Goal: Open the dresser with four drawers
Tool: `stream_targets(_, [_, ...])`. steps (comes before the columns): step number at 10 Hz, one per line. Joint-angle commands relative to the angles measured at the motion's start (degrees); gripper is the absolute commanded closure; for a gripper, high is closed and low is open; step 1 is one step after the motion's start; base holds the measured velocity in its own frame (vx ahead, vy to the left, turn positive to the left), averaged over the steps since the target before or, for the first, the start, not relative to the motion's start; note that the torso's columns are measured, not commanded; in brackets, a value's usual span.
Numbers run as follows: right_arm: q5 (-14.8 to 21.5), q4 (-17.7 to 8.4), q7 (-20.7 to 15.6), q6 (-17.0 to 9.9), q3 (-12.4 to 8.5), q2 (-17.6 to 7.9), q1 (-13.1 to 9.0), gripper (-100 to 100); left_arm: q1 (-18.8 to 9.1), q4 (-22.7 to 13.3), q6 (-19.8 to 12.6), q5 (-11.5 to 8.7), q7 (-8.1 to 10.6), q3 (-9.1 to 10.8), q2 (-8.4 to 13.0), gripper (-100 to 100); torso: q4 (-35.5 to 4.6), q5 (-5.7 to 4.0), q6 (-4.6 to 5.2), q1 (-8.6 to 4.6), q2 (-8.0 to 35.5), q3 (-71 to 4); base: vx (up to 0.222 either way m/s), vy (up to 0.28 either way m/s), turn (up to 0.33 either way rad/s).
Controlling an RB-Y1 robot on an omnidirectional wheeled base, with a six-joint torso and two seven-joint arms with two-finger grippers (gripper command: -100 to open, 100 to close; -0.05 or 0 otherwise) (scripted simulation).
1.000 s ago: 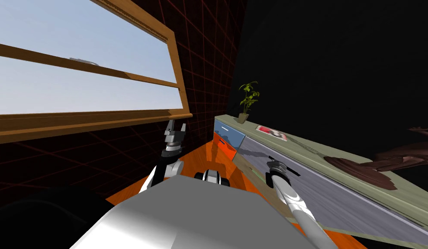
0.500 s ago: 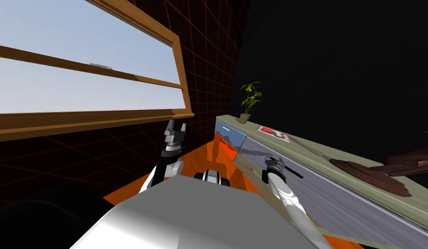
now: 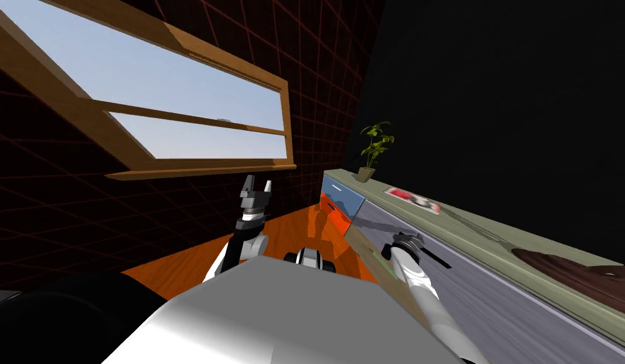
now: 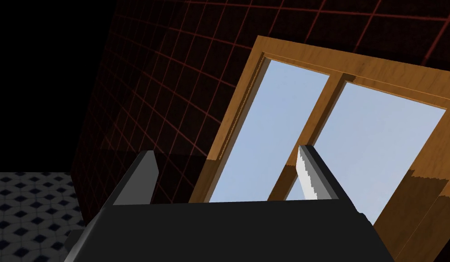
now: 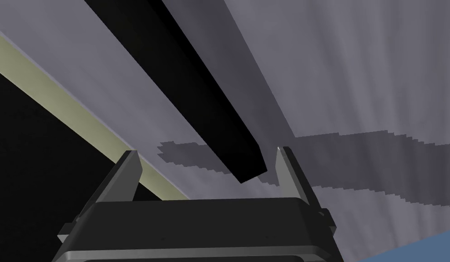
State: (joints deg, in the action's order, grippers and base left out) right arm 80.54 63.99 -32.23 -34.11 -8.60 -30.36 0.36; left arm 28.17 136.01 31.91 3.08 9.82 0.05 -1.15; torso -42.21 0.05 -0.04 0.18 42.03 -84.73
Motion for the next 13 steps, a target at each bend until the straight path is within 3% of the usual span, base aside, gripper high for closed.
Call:
stream_targets(1, [-0.51,-3.79,-0.77,-1.91,-1.04,0.04,-2.66,-100,0.02,0.0,0.0,0.0,0.0,0.0,0.0,0,0.01,0.0,0.07,-0.04,-0.03,-0.01,-0.099,-0.06,0.3])
stream_targets(6, [-2.54,-12.12,-3.43,-6.87,-4.06,0.54,-9.29,-100,0.0,0.0,0.0,0.0,0.0,0.0,0.0,0,-0.04,-0.06,0.0,-0.22,0.12,0.09,-0.182,-0.055,0.318])
stream_targets(7, [-2.15,-11.16,-2.82,-5.99,-3.56,0.43,-8.45,-100,0.0,0.0,0.0,0.0,0.0,0.0,0.0,0,-0.05,-0.06,0.01,-0.21,0.19,0.11,-0.089,-0.024,0.077])
stream_targets(8, [-2.04,-10.31,-2.77,-5.63,-3.31,0.42,-7.63,100,0.03,0.0,0.0,0.0,0.0,0.01,0.0,0,-0.01,-0.04,0.12,-0.14,0.0,0.02,0.059,0.011,-0.184])
stream_targets(9, [-1.53,-8.14,-2.1,-4.39,-2.55,0.29,-5.98,100,0.05,0.01,0.01,0.0,0.0,0.01,0.0,0,0.01,0.14,0.3,-0.01,-0.19,-0.14,0.173,0.039,-0.278])
stream_targets(10, [-1.53,-8.14,-2.1,-4.39,-2.55,0.29,-5.98,100,0.07,0.02,0.02,0.0,0.0,0.02,0.0,0,-0.14,0.48,0.62,0.21,0.06,-0.06,0.166,0.042,-0.231])
stream_targets(12, [-0.51,-4.2,-0.77,-1.91,-1.04,0.04,-2.66,100,0.06,0.02,0.01,0.0,0.0,0.02,0.0,0,-0.35,0.35,0.42,0.16,0.77,0.43,0.198,0.044,-0.333])
stream_targets(13, [-0.51,-3.79,-0.77,-1.91,-1.04,0.04,-2.66,100,0.06,0.02,0.01,0.0,0.0,0.02,0.0,0,-0.34,0.35,0.53,0.06,0.79,0.43,0.152,0.047,-0.206])
